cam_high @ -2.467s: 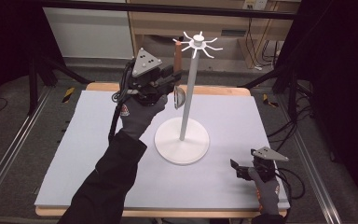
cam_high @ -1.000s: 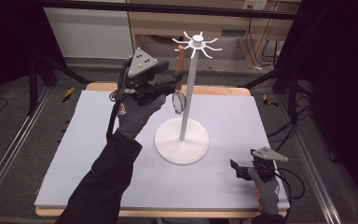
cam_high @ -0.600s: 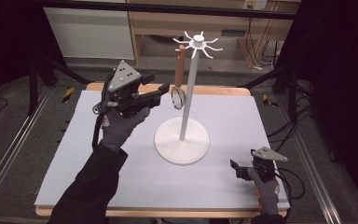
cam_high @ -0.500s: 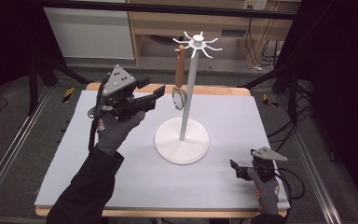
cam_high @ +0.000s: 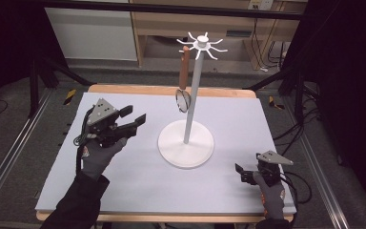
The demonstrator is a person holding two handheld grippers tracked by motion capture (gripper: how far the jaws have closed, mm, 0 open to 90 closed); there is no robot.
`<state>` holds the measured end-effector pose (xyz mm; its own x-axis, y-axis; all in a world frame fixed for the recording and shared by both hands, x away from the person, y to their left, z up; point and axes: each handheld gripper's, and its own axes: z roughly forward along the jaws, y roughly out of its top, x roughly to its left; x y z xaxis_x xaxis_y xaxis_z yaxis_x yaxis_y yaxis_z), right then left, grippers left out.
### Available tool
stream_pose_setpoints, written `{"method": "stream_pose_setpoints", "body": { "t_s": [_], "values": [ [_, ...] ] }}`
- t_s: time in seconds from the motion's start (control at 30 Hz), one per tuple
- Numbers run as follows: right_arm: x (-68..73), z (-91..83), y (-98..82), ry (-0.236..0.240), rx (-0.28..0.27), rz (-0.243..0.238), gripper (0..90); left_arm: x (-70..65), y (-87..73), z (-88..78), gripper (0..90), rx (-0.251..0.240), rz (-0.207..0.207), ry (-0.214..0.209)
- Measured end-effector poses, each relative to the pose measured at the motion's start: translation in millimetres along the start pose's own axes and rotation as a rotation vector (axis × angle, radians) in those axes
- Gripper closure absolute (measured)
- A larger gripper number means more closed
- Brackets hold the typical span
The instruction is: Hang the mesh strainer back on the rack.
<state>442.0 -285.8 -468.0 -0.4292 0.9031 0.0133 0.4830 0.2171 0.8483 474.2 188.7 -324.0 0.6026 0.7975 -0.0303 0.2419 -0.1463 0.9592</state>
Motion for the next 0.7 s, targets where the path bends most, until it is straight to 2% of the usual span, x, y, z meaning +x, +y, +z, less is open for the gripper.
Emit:
{"method": "stream_pose_setpoints", "body": {
  "t_s": [0.17, 0.33, 0.5, 0.6, 0.7],
  "values": [
    [-0.6, 0.1, -1.0, -0.002, 0.006, -0.001, 5.5, 15.4, -36.0, -5.4, 40.6, 0.086, -0.022, 0.039],
    [-1.3, 0.6, -2.8, -0.008, 0.017, 0.006, 5.5, 30.6, -62.8, -11.2, 39.6, 0.144, -0.053, 0.08],
    [-3.5, 1.7, -5.4, -0.014, 0.032, -0.001, 5.5, 42.2, -85.1, -17.9, 37.5, 0.16, -0.072, 0.103],
    [-2.8, 2.4, -6.4, -0.032, 0.047, -0.017, 5.5, 52.1, -97.7, -18.3, 37.3, 0.201, -0.067, 0.146],
    [-1.7, 3.9, -7.4, -0.033, 0.06, -0.029, 5.6, 61.7, -111.4, -19.9, 36.9, 0.231, -0.094, 0.172]
  ]
}}
